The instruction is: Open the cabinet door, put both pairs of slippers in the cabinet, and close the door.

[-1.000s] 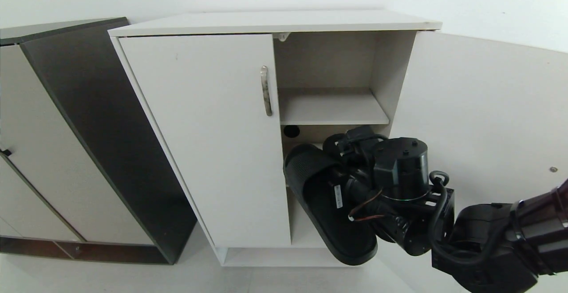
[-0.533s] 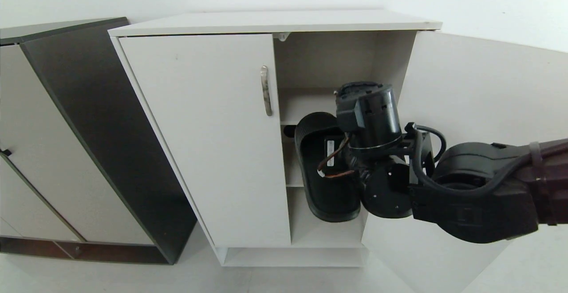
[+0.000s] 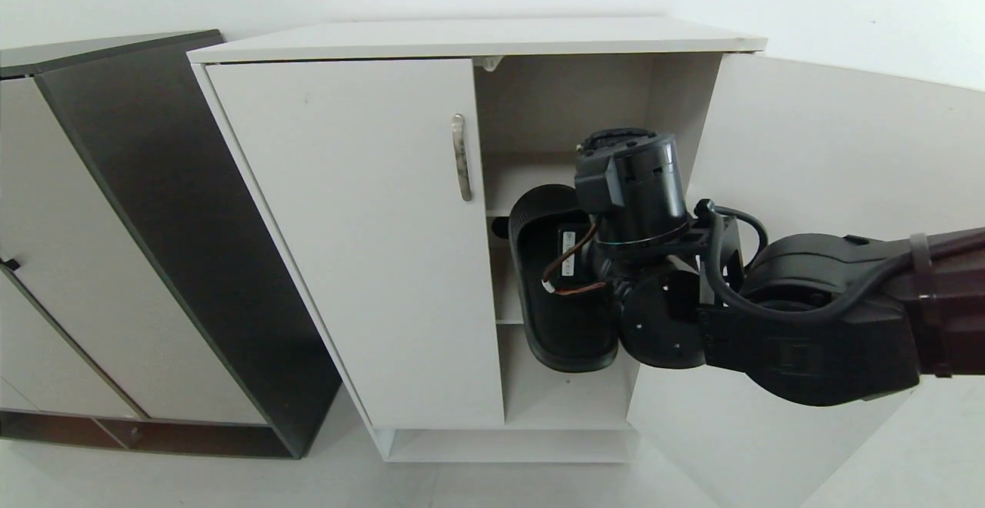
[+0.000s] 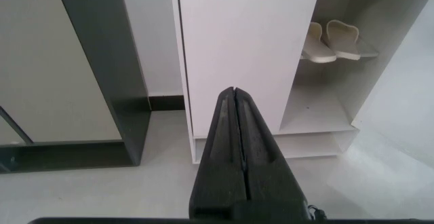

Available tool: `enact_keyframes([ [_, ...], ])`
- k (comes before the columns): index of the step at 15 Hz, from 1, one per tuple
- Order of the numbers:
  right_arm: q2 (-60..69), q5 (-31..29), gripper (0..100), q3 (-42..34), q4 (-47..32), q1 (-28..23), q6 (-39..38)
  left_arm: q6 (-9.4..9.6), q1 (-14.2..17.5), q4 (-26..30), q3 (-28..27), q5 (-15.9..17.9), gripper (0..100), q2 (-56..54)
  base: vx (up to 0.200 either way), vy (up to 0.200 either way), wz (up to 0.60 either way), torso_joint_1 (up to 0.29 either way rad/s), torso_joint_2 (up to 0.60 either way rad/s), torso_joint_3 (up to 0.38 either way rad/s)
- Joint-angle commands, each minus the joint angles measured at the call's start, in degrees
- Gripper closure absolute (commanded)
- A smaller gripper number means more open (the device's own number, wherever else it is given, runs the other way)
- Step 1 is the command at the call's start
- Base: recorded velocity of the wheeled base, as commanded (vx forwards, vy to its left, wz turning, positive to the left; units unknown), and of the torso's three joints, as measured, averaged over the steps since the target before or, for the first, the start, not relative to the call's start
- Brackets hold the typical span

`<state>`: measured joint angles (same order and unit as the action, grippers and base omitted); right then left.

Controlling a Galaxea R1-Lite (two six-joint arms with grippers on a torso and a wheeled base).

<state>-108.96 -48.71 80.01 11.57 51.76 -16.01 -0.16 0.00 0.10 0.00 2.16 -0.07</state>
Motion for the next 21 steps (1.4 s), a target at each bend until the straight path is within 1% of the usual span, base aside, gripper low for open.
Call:
enact_keyframes([
  [1, -1.0, 0.0, 100, -0.1, 0.1, -0.3, 0.0, -0.11, 0.0, 0.0, 0.0, 0.0, 100, 0.1, 0.000, 0.000, 0.00, 0.000, 0.00, 0.000],
  [2, -1.1, 0.0, 100, -0.1, 0.1, -0.3, 0.0, -0.11, 0.0, 0.0, 0.0, 0.0, 100, 0.1, 0.000, 0.000, 0.00, 0.000, 0.00, 0.000],
  [14, -1.3, 0.0, 100, -0.2, 0.3, -0.5, -0.3, -0.11, 0.0, 0.0, 0.0, 0.0, 100, 0.1, 0.200, 0.000, 0.00, 0.001, 0.00, 0.004],
  [17, -1.9, 0.2, 100, -0.2, 1.8, -0.9, -0.3, -0.11, 0.0, 0.0, 0.0, 0.0, 100, 0.1, 0.000, 0.000, 0.00, 0.000, 0.00, 0.000],
  [18, -2.2, 0.9, 100, -0.6, 3.5, -1.1, 0.0, -0.11, 0.0, 0.0, 0.0, 0.0, 100, 0.1, 0.000, 0.000, 0.00, 0.000, 0.00, 0.000],
  [20, -3.2, 3.3, 100, 0.3, 3.5, -1.8, 0.4, -0.11, 0.0, 0.0, 0.0, 0.0, 100, 0.1, 0.000, 0.000, 0.00, 0.000, 0.00, 0.000],
  [21, -4.4, 4.8, 100, 2.2, 3.3, -3.3, 1.2, -0.11, 0.0, 0.0, 0.0, 0.0, 100, 0.1, 0.000, 0.000, 0.00, 0.000, 0.00, 0.000],
])
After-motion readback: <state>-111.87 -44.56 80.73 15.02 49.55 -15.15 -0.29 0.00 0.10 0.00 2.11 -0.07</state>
